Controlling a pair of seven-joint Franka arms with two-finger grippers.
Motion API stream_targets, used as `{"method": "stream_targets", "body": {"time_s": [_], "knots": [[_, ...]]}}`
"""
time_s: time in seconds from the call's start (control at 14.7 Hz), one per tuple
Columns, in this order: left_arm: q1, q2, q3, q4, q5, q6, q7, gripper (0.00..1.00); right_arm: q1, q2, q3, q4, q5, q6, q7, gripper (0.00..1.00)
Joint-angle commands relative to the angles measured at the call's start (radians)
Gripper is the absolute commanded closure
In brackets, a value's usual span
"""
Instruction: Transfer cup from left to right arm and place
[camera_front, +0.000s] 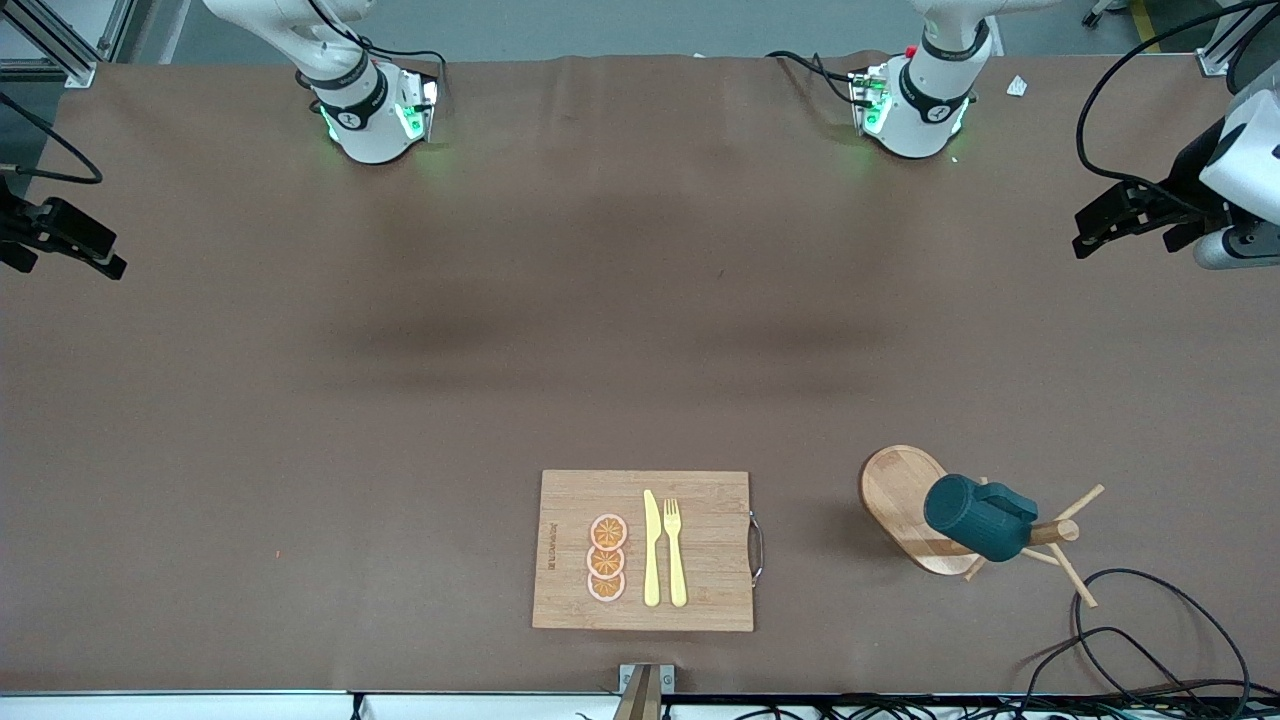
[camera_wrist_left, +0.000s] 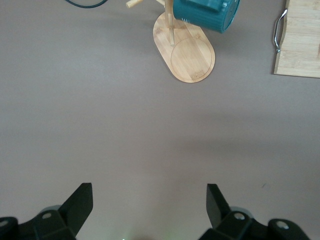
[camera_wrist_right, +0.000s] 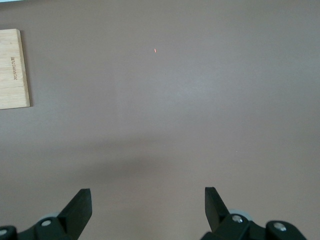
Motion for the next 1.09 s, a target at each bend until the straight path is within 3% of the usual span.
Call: {"method": "stream_targets", "body": {"time_s": [0.0,0.34,1.02], "knots": [[-0.001,0.01,-0.007,0.028,0.022,-0.002,0.015,0.0,0.005,-0.024,-0.005,-0.015,-0.012,-0.004,-0.004,0.0],[0.003,0.079,-0.007,0.109,0.06,-0.004,0.013,0.0,0.005,-0.022,-0.005,-0.015,-0.012,-0.004,-0.004,0.0],[0.005,0.146,-0.005,0.151,0.051,-0.001,0.001,0.0,0.004,-0.022,-0.003,-0.013,-0.012,-0.006,-0.004,0.0]]}}
